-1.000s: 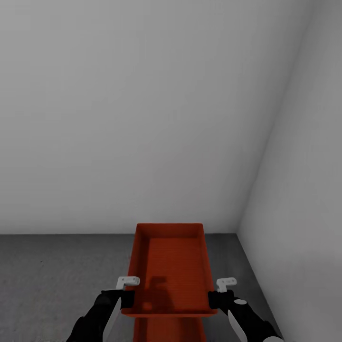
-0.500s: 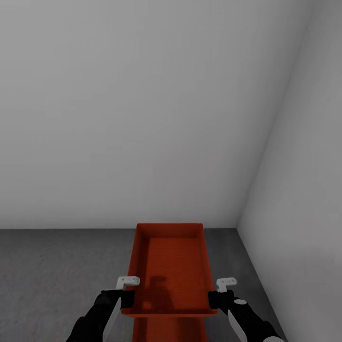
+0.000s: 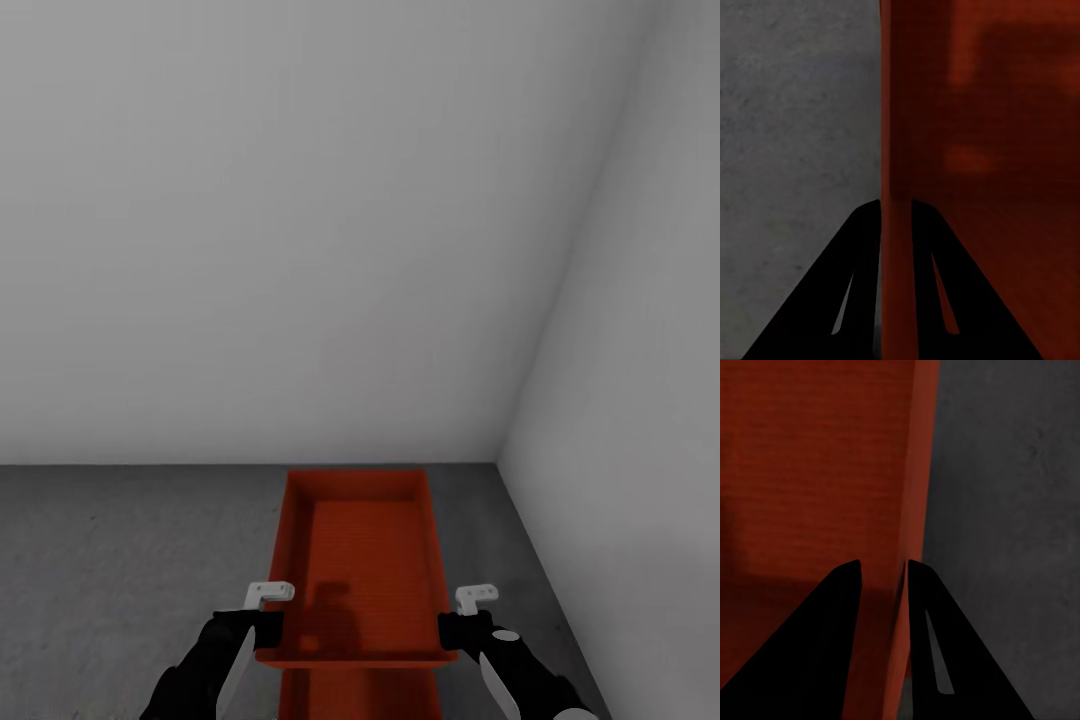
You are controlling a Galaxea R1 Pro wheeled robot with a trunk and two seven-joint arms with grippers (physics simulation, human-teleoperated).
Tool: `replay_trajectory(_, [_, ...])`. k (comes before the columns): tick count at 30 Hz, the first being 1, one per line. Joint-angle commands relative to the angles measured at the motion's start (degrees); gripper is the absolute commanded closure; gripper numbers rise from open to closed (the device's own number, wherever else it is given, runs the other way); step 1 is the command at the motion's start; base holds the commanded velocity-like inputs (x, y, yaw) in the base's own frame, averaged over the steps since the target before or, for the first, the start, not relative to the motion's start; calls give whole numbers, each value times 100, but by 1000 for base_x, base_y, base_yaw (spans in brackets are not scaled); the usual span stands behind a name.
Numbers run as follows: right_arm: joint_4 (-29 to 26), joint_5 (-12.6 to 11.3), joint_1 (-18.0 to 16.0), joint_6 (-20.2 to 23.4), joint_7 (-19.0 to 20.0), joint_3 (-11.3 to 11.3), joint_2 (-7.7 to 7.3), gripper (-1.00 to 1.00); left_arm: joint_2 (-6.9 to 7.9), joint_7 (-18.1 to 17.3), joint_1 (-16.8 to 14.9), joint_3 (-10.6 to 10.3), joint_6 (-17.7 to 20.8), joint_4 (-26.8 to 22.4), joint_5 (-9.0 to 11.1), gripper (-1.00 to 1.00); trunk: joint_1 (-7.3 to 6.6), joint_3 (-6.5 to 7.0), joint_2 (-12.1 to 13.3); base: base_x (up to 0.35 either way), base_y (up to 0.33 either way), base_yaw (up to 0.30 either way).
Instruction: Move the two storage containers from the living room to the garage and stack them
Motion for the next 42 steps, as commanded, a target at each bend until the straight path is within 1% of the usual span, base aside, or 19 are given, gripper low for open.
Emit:
replay_trajectory(1, [7, -48, 4, 37, 18, 162, 157, 100, -62, 11, -5, -40, -429, -13, 112, 100, 22, -33, -45, -4, 0, 0])
replay_trajectory(14, [7, -48, 4, 37, 18, 162, 157, 100, -62, 11, -6, -40, -429, -13, 112, 100, 308, -387, -566, -4, 0, 0])
replay_trajectory(19, [7, -48, 4, 37, 18, 162, 157, 100, -63, 11, -6, -40, -426, -13, 112, 100, 417, -523, -767, -207, 0, 0])
replay_trajectory(25, [7, -48, 4, 37, 18, 162, 157, 100, -65, 11, -6, -40, -429, -13, 112, 100, 549, -685, -1007, -51, 0, 0])
replay_trajectory(42, [7, -48, 4, 37, 18, 162, 157, 100, -57, 11, -5, -39, -429, -13, 112, 100, 549, -703, -1007, -2, 0, 0])
